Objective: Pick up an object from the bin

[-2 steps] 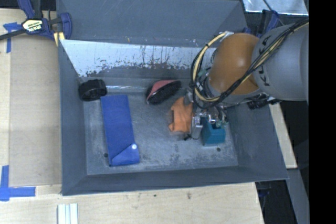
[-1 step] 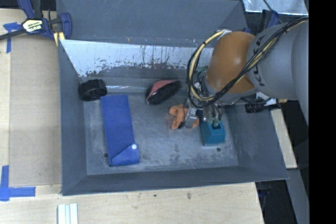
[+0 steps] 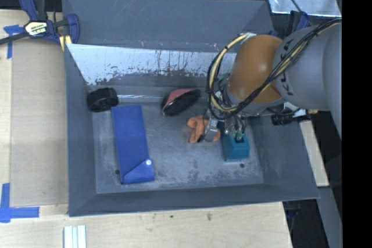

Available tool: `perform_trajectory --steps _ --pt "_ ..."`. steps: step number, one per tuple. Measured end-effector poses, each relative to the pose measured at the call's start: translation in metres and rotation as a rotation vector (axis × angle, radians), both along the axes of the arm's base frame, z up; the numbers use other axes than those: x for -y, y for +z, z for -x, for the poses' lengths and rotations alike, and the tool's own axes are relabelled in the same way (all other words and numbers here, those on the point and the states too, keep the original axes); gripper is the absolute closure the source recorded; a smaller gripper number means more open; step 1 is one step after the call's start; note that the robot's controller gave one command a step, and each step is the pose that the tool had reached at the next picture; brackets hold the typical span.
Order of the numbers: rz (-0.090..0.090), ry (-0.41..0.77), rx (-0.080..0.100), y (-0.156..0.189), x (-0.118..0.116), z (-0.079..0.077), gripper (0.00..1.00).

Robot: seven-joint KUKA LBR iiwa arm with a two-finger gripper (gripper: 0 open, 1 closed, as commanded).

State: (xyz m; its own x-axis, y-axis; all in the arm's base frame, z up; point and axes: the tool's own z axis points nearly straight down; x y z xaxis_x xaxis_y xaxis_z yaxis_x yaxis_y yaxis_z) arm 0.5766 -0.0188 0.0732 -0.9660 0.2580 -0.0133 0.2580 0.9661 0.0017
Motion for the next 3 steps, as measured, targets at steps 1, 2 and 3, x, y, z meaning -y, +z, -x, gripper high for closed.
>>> perform_trajectory --steps 1,2,3 --pt "-0.001 0.0 -0.006 0.004 0.0 0.001 1.0" --pt "-0.002 0.0 -0.019 0.024 0.0 0.004 1.0" --pt "-0.002 0.001 -0.01 0.045 0.0 0.002 1.0"
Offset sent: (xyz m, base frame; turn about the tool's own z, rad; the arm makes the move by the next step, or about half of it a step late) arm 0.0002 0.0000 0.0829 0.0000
